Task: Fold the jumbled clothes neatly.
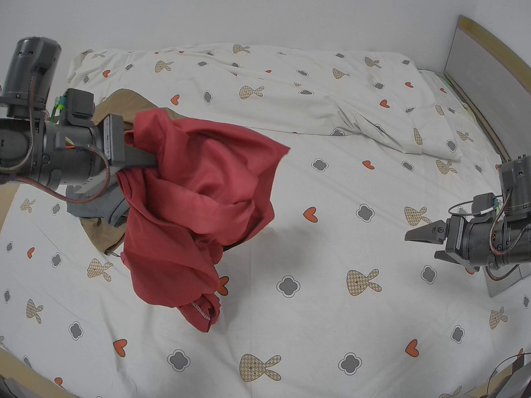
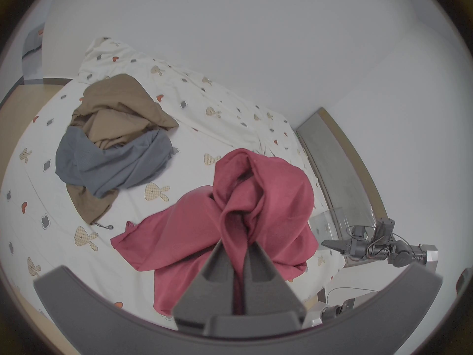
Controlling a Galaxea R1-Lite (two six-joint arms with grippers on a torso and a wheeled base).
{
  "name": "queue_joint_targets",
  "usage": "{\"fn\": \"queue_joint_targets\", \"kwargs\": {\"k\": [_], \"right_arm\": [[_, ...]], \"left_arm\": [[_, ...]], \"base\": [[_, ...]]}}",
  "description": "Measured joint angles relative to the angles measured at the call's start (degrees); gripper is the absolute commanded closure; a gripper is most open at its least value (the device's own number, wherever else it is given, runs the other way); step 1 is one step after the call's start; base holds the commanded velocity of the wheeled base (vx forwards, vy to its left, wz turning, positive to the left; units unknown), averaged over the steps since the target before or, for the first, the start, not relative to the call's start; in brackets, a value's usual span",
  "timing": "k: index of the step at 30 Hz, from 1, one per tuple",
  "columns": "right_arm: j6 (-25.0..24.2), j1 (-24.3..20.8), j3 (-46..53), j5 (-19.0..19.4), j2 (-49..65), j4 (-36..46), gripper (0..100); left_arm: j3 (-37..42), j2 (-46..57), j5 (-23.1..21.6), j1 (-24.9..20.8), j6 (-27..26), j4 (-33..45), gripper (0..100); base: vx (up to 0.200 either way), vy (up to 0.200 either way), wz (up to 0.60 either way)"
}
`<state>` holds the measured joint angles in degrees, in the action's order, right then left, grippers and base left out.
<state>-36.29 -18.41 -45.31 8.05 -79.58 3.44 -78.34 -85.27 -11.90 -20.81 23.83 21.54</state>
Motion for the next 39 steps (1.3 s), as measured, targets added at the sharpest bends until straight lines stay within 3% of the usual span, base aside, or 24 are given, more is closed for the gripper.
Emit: {"fn": "queue_joint_targets", "kwargs": {"k": [18,22,23,29,34,39], "right_arm": [[0.20,-1.73,0.69,0.02,-0.27,-0.02,0],[0.20,-2.10,0.83,0.00,-0.33,0.00,0],[0.20,-2.28,0.83,0.02,-0.40,-0.02,0],[0.09,-3.34,0.67,0.87,-1.58,-0.44,0],[0.00,-3.39,-0.07,7.19,-3.99,-5.13,0],[-0.07,-3.15,-2.12,10.73,-10.44,-11.13,0]], "left_arm": [[2.07,-5.63,1.78,-6.72,0.44,-0.17,100],[1.96,-6.05,4.95,-7.24,0.37,-0.01,100],[2.05,-6.13,6.11,-7.46,0.33,-0.09,0],[2.90,-6.01,7.61,-8.35,0.46,0.00,0],[5.38,-3.62,7.69,-8.11,0.71,0.02,0],[8.14,0.68,7.72,-7.06,1.04,0.07,0]], "base": [[0.000,0.000,0.00],[0.000,0.000,0.00],[0.000,0.000,0.00],[0.000,0.000,0.00],[0.000,0.000,0.00],[0.000,0.000,0.00]]}}
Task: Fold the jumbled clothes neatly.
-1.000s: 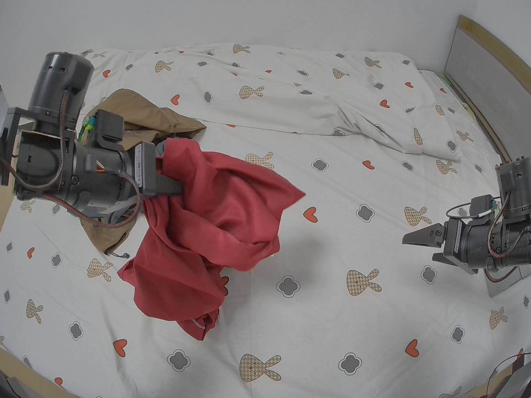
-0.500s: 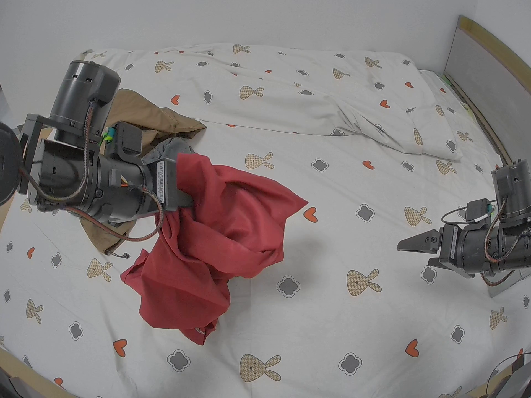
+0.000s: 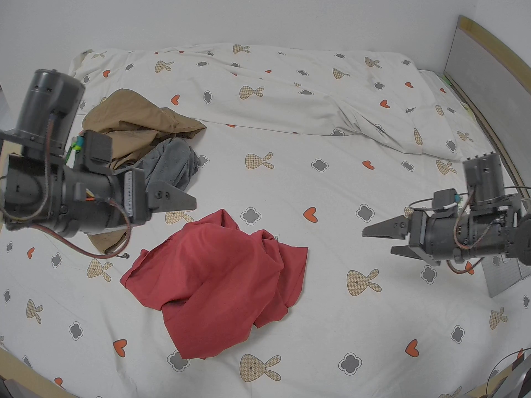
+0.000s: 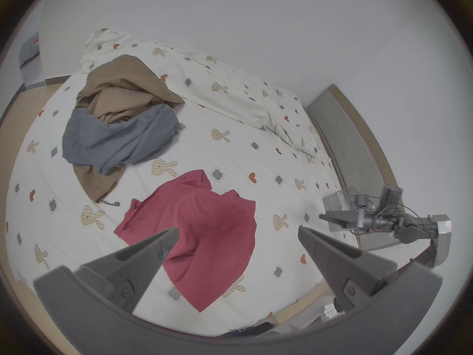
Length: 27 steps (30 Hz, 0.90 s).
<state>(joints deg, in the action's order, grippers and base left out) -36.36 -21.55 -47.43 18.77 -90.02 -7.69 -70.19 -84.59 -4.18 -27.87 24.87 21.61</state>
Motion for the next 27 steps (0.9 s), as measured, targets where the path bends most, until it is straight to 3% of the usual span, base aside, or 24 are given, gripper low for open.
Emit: {"fn": "queue_joint_targets", "kwargs": {"k": [12,27], "right_arm": [[-0.39,-4.00,-15.37,2.44,-24.10,-5.68,0],[-1.67,-6.72,-29.68,2.35,-42.56,-5.14,0]], "left_arm": [[6.06,14.42,-0.16,11.12,0.30,0.13,0],[9.86,21.86,-0.24,13.26,0.34,-0.29,0]], "base": [[0.000,0.000,0.00],[0.000,0.000,0.00]]}}
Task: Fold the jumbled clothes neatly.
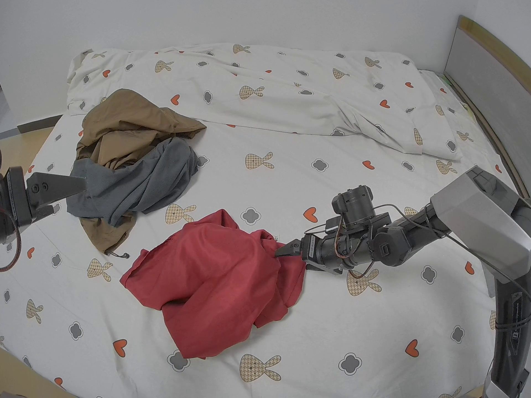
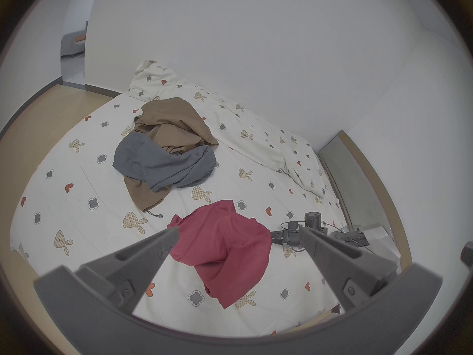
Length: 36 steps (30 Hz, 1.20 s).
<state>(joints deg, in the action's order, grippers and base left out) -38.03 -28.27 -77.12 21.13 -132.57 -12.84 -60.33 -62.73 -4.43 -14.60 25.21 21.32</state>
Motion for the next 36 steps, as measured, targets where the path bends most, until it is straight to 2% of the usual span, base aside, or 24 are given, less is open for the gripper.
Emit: {"fn": "queue_joint_targets", "kwargs": {"k": [6,7,21,30,36], "right_arm": [[-1.23,0.29,-2.67,0.00,-2.96,-0.02,0],[-1.46,0.29,-2.93,0.02,-3.25,0.00,100],[-4.47,2.73,-2.23,0.33,-1.24,0.04,100],[-4.58,7.46,0.83,1.34,9.69,0.37,100],[-4.39,11.87,4.94,4.51,22.19,1.45,100]], "left_arm": [[0.30,0.24,-0.04,0.05,-0.04,-0.11,0],[0.44,0.24,-0.06,0.05,-0.06,-0.13,0],[1.07,0.09,-0.06,0.00,-0.22,-0.33,0],[1.10,0.06,-0.06,0.00,-0.28,-0.30,0],[1.10,0.00,-0.06,0.02,-0.26,-0.33,0]], "base": [[0.000,0.000,0.00],[0.000,0.000,0.00],[0.000,0.000,0.00],[0.000,0.000,0.00],[0.000,0.000,0.00]]}}
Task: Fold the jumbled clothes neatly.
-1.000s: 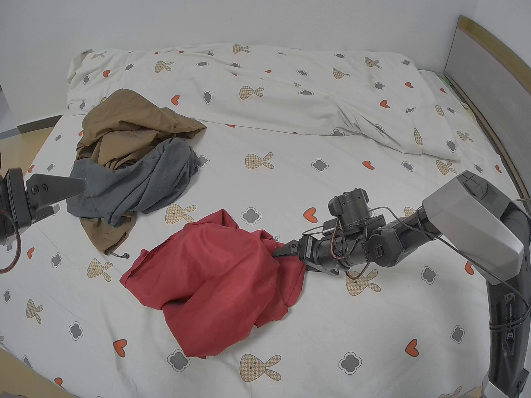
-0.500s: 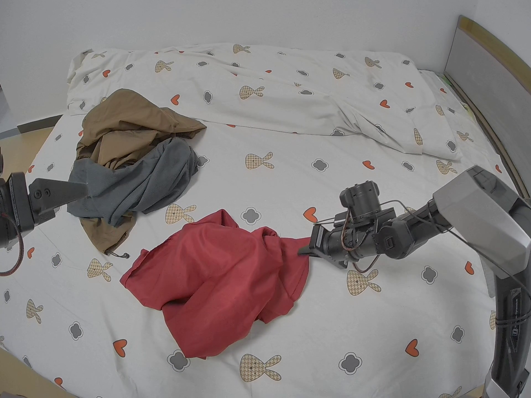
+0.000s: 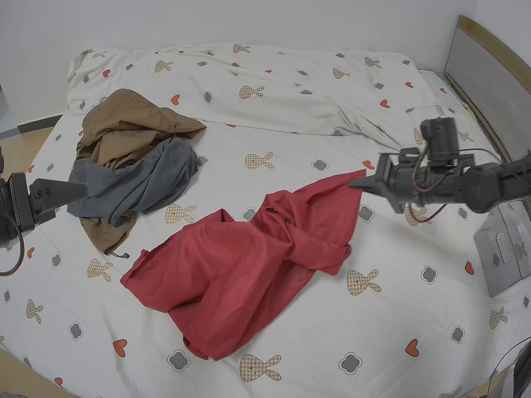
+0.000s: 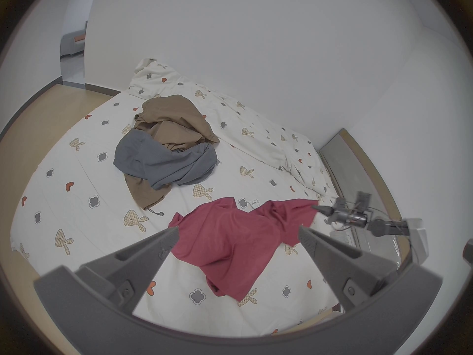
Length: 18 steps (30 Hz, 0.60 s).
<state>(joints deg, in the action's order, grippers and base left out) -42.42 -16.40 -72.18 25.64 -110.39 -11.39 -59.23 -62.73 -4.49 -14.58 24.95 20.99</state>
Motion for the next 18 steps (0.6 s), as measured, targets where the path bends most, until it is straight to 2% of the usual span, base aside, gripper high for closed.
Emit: {"fn": "queue_joint_targets", "kwargs": {"k": [7,14,15,18], "right_arm": [[3.27,8.06,7.38,2.69,15.04,2.96,100],[8.85,10.45,12.81,3.25,24.83,10.08,100],[9.50,10.45,13.53,3.25,26.04,10.68,0],[11.85,10.17,15.41,3.12,28.94,12.80,0]], "left_arm": [[0.00,-0.35,0.02,-0.02,0.13,-0.06,0],[-0.30,-1.02,0.13,0.00,0.41,-0.09,0],[-0.33,-1.10,0.15,0.00,0.48,-0.09,0],[-0.33,-1.33,0.17,0.02,0.59,-0.09,0]], "base": [[0.000,0.000,0.00],[0.000,0.000,0.00],[0.000,0.000,0.00],[0.000,0.000,0.00]]}}
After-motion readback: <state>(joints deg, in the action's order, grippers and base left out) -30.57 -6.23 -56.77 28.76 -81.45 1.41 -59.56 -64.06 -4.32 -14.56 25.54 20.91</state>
